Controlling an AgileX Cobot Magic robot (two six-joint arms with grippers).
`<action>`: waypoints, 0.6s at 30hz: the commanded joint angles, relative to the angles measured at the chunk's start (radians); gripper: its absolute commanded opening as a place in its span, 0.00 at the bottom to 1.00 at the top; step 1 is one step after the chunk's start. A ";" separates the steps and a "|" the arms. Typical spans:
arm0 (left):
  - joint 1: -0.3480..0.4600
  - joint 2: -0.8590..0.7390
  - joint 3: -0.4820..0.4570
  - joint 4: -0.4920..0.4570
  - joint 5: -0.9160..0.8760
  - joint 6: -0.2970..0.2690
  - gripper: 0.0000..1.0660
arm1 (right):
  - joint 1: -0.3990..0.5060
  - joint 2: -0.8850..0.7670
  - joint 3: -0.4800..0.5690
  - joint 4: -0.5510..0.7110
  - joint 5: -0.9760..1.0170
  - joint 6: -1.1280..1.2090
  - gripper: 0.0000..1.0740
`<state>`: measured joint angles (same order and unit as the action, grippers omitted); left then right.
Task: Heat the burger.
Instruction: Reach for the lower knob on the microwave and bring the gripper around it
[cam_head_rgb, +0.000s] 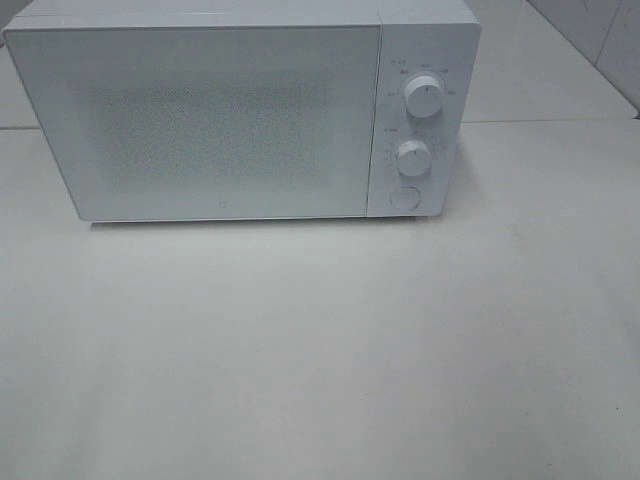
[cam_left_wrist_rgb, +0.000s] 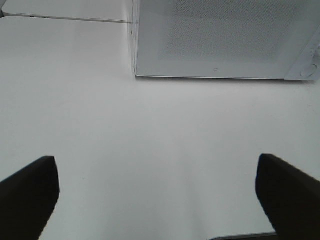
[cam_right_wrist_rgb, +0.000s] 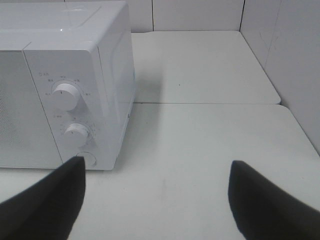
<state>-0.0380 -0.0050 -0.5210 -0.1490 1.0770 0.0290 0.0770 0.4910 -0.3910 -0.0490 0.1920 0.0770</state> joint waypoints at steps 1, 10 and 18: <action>0.004 -0.026 0.004 -0.005 -0.009 -0.008 0.94 | 0.002 0.064 0.002 0.003 -0.092 0.002 0.69; 0.004 -0.026 0.004 -0.005 -0.009 -0.007 0.94 | 0.002 0.237 0.002 0.003 -0.338 0.002 0.69; 0.004 -0.026 0.004 -0.005 -0.009 -0.007 0.94 | 0.002 0.413 0.002 0.003 -0.553 0.002 0.69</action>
<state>-0.0380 -0.0050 -0.5210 -0.1490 1.0770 0.0290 0.0770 0.8590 -0.3910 -0.0490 -0.2660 0.0770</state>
